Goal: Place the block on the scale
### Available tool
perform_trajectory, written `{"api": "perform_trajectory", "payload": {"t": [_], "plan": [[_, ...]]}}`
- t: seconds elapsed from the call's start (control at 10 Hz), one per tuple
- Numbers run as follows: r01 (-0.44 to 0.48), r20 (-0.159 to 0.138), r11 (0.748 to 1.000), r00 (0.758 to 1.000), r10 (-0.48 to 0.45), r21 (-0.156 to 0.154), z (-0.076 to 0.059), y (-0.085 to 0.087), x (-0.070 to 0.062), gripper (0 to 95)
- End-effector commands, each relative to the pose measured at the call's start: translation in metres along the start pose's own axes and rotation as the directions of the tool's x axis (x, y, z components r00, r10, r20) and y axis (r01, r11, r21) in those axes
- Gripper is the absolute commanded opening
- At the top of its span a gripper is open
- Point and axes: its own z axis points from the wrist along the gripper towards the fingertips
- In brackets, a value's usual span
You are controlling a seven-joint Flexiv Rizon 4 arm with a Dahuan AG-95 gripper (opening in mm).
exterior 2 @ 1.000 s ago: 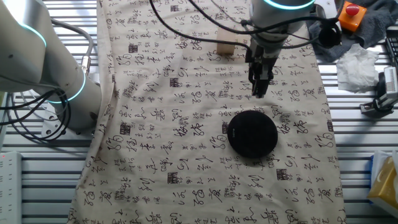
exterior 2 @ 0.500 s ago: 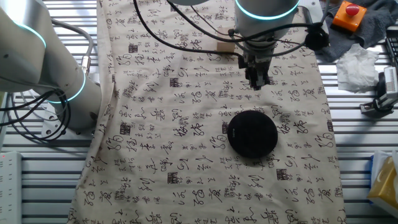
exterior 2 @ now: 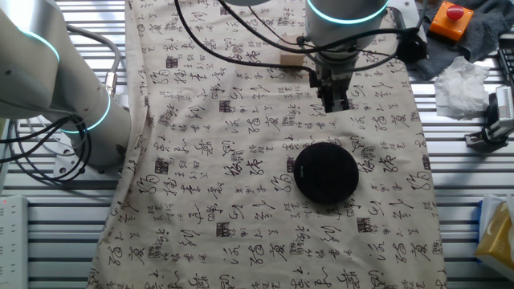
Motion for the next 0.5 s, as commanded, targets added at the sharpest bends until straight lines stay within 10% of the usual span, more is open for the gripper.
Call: {"api": "perform_trajectory", "payload": {"t": [0.1,0.3,0.5], "plan": [[-0.003,-0.001,1.000,1.000,0.003,-0.002,-0.0010,0.0007,-0.0001,0.0],[-0.002,-0.006,1.000,1.000,0.002,-0.002,-0.0024,0.0012,0.0001,19.0],[0.011,-0.006,1.000,1.000,-0.011,-0.004,-0.0037,0.0018,0.0002,57.0]]}}
